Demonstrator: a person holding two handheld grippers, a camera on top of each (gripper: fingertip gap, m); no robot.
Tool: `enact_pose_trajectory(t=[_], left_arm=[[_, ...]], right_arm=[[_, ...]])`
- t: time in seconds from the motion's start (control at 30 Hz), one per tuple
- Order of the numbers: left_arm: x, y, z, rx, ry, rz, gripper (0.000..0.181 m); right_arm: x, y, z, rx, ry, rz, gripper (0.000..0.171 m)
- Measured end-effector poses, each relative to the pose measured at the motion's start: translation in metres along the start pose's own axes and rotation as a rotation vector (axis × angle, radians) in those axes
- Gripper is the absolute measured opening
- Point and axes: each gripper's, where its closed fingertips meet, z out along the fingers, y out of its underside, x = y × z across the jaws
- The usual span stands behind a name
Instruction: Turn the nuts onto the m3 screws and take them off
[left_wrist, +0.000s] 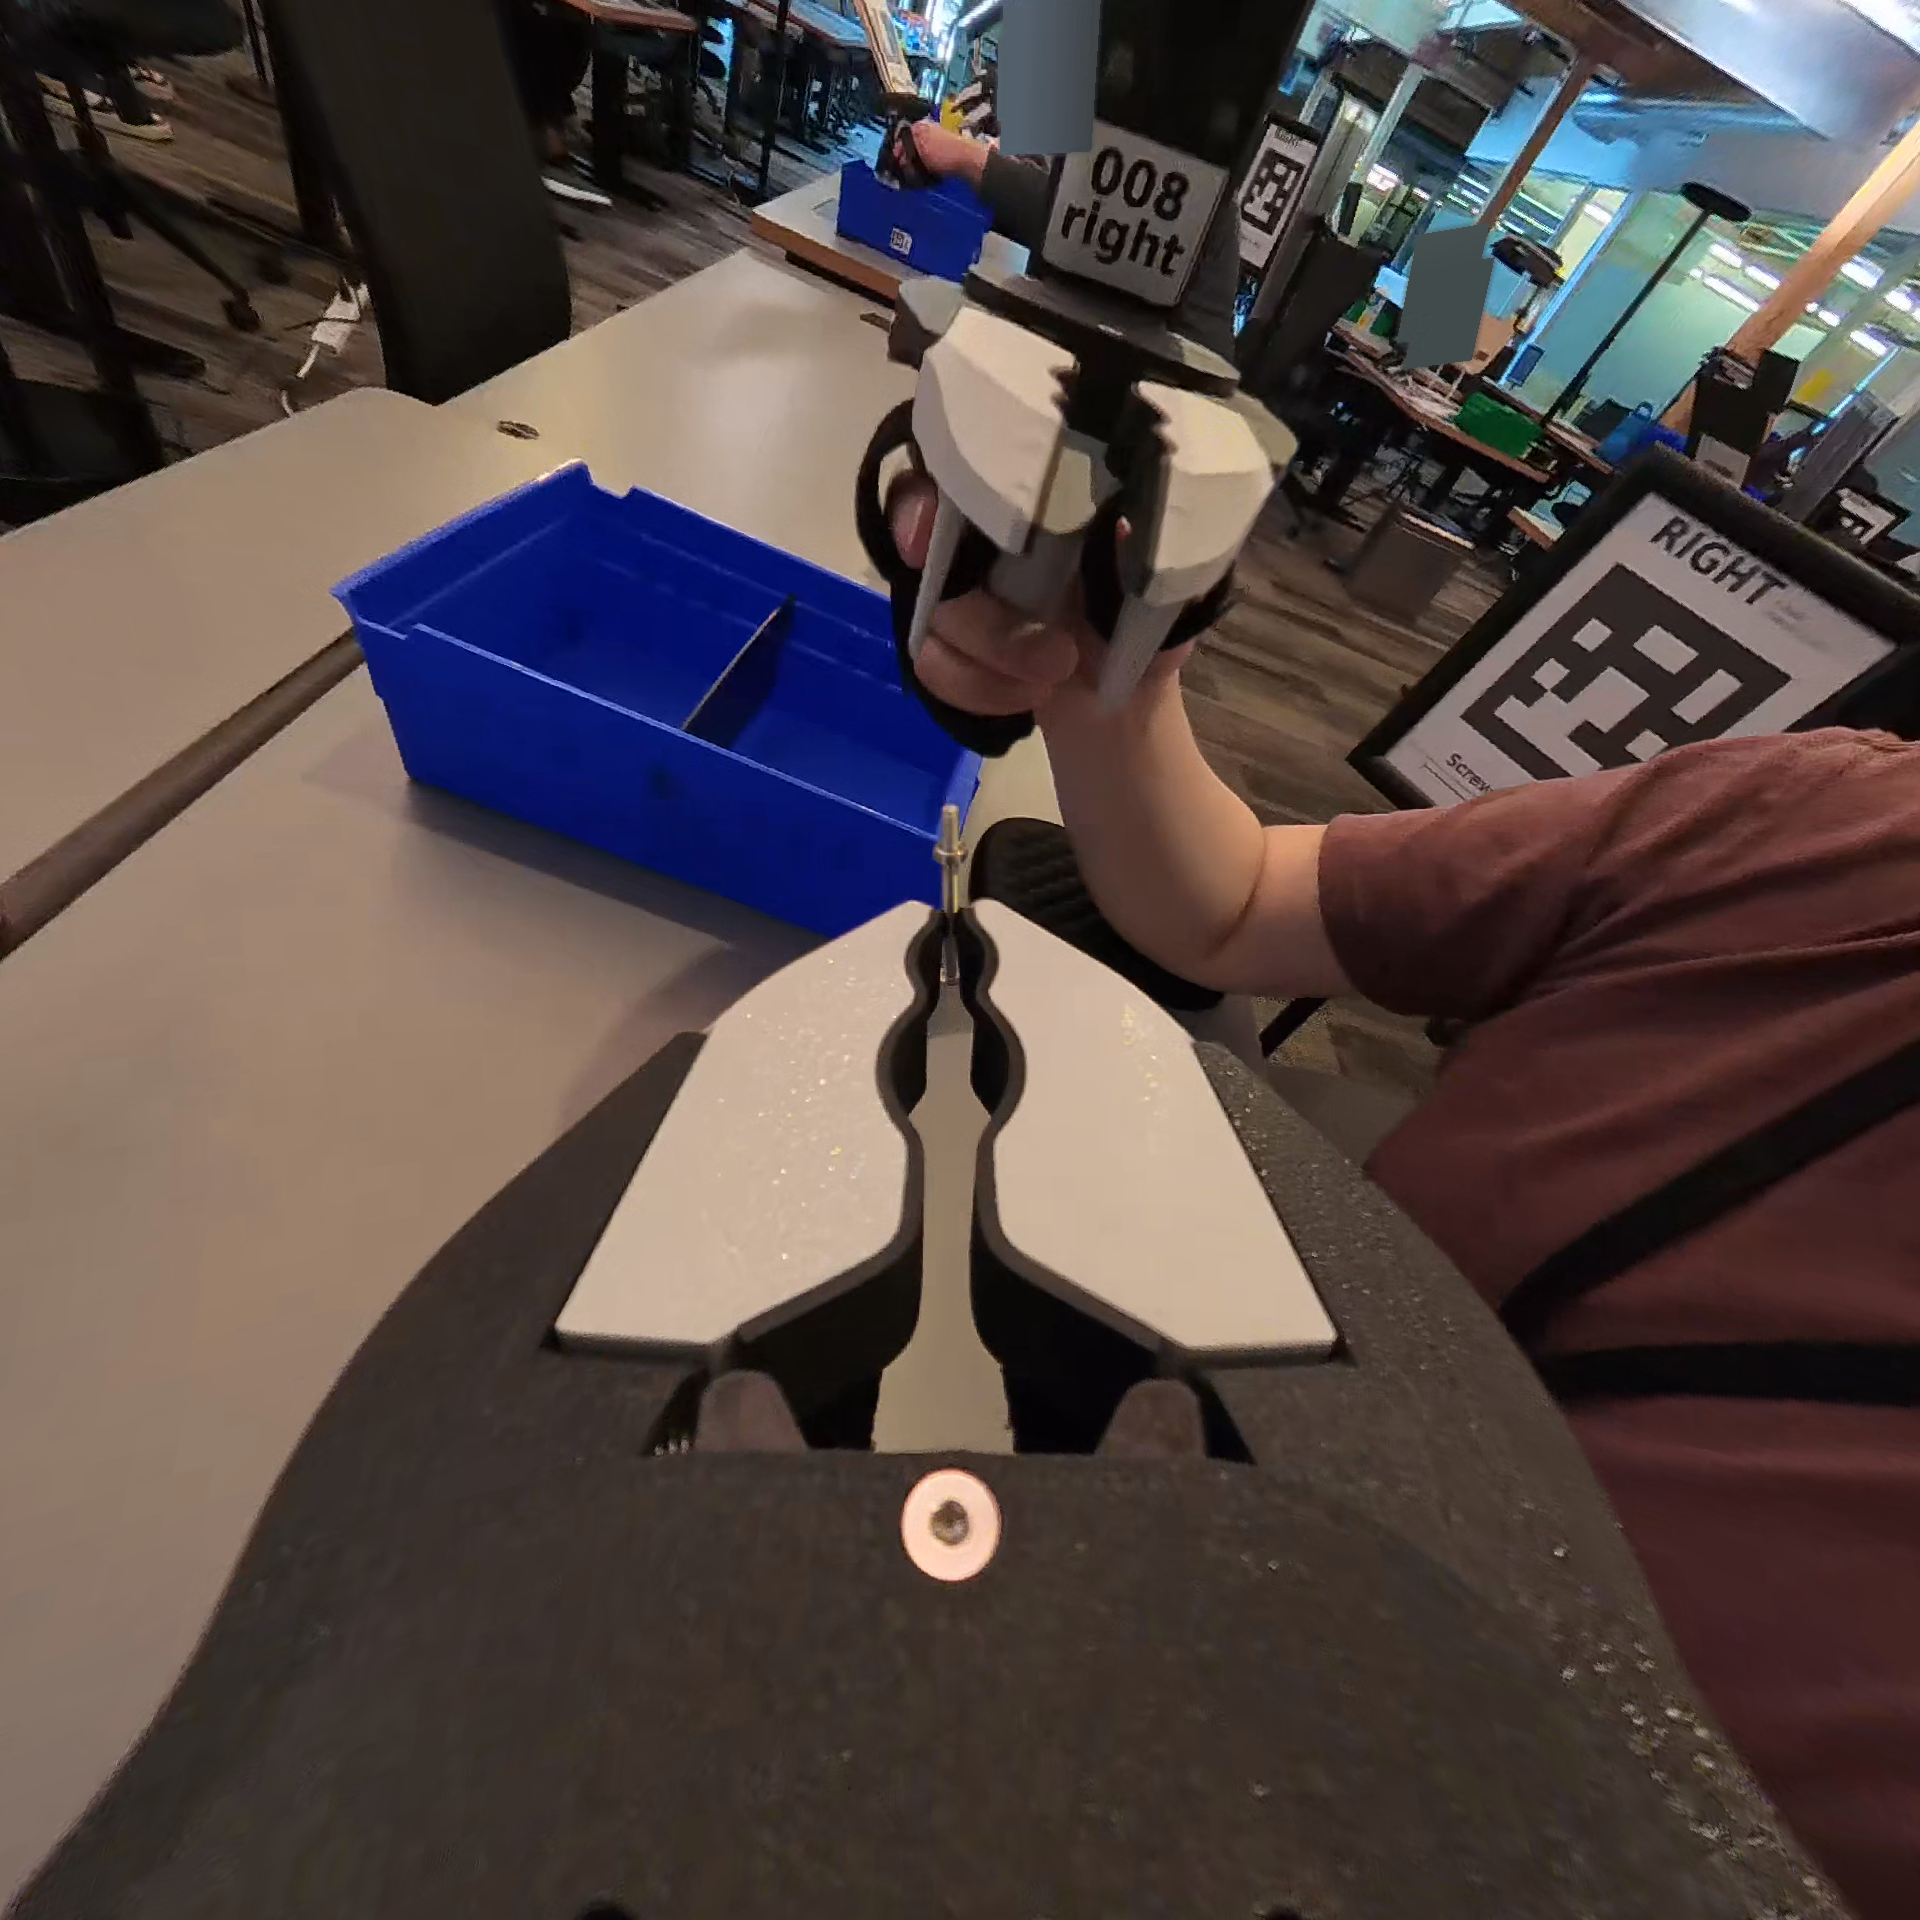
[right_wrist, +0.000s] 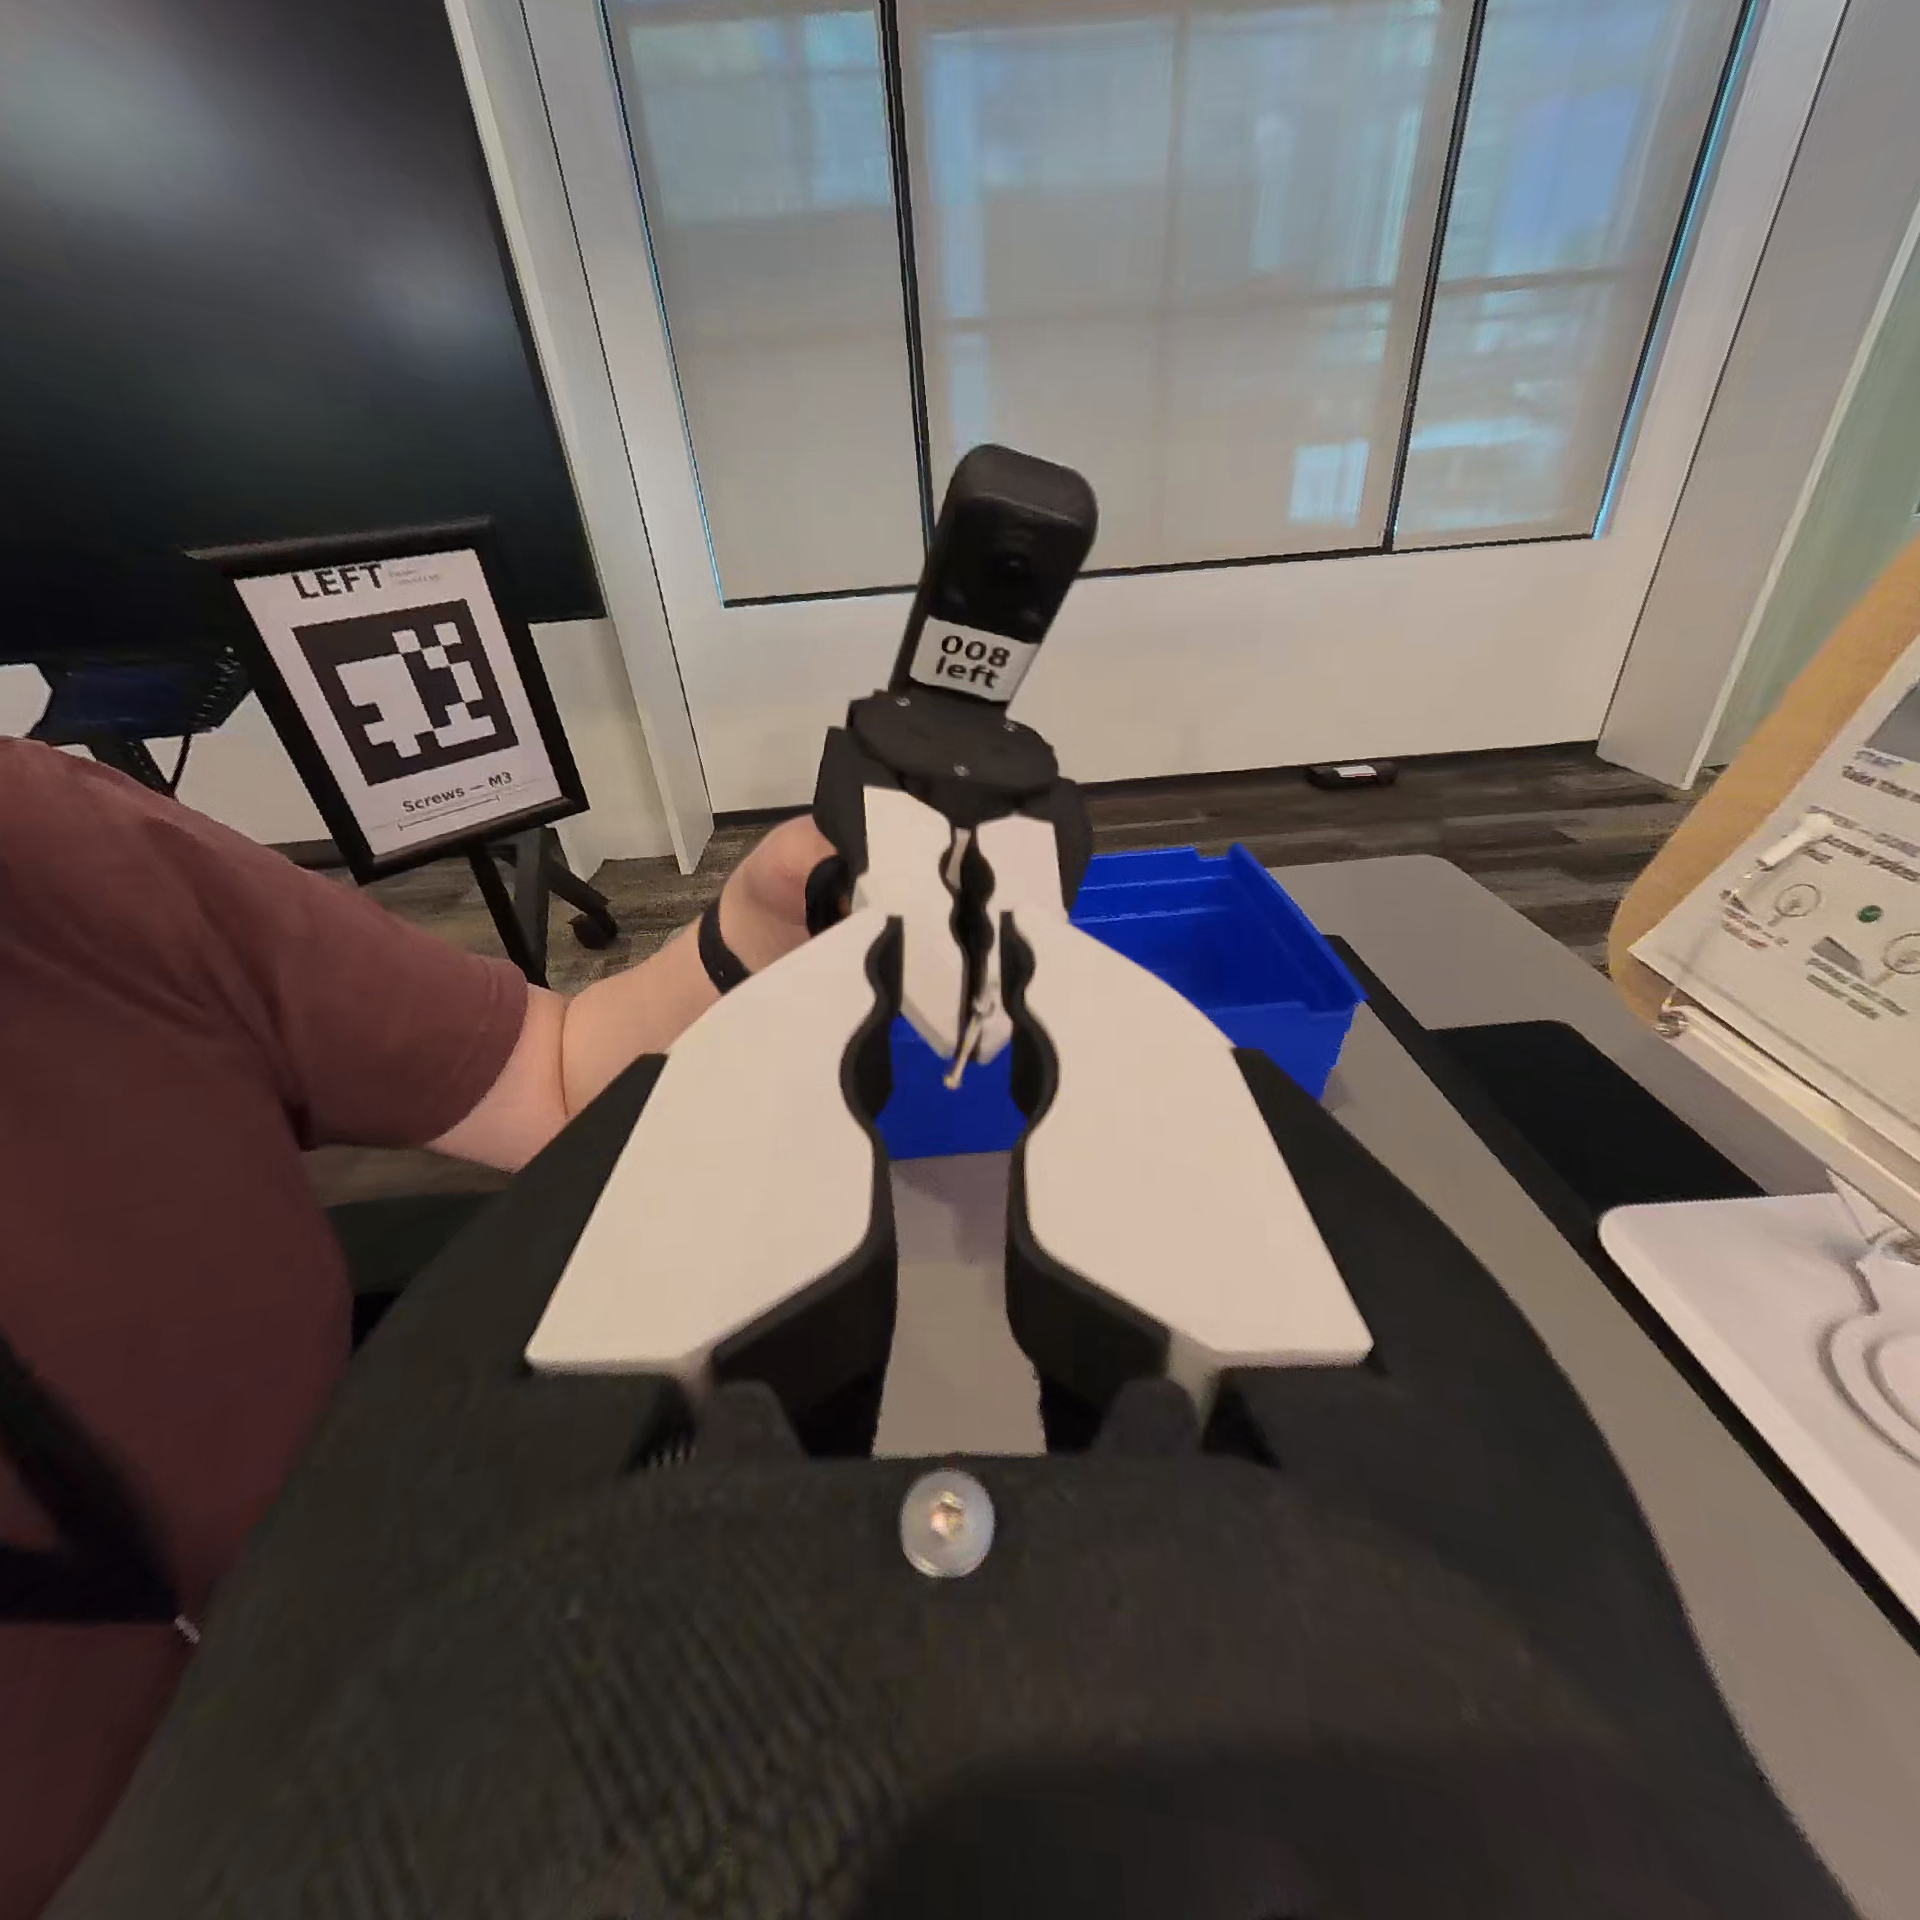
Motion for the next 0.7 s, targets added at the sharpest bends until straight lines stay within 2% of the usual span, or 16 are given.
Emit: enact_pose_trajectory(t=[0.23,0.33,0.57,0.63,0.7], left_arm=[[0.004,0.000,0.011,0.012,0.034,0.004,0.003],[0.006,-0.001,0.012,0.016,0.041,0.010,0.003],[0.005,-0.002,0.010,0.023,0.037,0.015,0.003],[0.003,-0.001,0.010,0.017,0.026,0.026,0.002],[0.004,0.000,0.011,0.016,0.041,0.018,0.003]], right_arm=[[0.008,0.022,0.013,-0.054,-0.018,0.088,0.018],[0.011,0.028,0.015,-0.073,-0.017,0.083,0.012],[0.011,0.036,0.018,-0.105,-0.038,0.100,0.012],[0.007,0.038,0.019,-0.109,-0.067,0.112,0.004],[0.007,0.039,0.019,-0.111,-0.078,0.133,0.003]])
